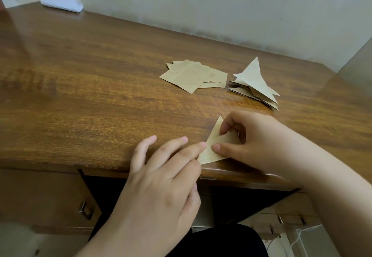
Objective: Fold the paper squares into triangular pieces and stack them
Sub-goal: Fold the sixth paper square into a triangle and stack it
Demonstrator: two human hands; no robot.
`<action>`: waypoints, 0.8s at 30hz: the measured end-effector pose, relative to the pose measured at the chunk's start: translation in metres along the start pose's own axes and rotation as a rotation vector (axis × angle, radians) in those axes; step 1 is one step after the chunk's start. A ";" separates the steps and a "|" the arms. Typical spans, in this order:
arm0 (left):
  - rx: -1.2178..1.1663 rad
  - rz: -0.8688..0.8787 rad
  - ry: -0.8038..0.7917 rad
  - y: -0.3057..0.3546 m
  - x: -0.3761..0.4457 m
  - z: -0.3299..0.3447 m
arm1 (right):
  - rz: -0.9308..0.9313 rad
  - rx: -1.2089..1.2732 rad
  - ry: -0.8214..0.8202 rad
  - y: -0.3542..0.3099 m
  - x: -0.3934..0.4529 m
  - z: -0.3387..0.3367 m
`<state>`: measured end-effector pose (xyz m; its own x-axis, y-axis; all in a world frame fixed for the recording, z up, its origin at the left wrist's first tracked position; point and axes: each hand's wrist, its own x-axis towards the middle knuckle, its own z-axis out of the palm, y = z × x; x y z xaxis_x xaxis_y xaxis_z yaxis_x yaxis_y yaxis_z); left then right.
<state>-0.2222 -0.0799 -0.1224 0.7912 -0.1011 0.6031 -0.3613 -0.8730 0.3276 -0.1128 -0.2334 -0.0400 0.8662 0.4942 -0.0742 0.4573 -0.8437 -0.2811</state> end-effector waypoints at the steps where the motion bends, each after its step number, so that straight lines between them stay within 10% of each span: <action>1: -0.015 0.010 -0.019 -0.001 0.003 -0.002 | 0.001 0.007 0.024 0.001 -0.002 0.002; 16: -0.176 -0.225 -0.367 -0.012 0.049 -0.023 | -0.241 -0.092 0.598 0.001 -0.033 0.043; 24: -0.076 -0.282 -0.513 -0.016 0.055 -0.029 | -0.459 0.011 0.559 0.000 -0.056 0.074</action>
<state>-0.1875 -0.0577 -0.0733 0.9926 -0.1046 0.0621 -0.1216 -0.8651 0.4867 -0.1763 -0.2459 -0.1069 0.5621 0.6148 0.5533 0.8003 -0.5730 -0.1764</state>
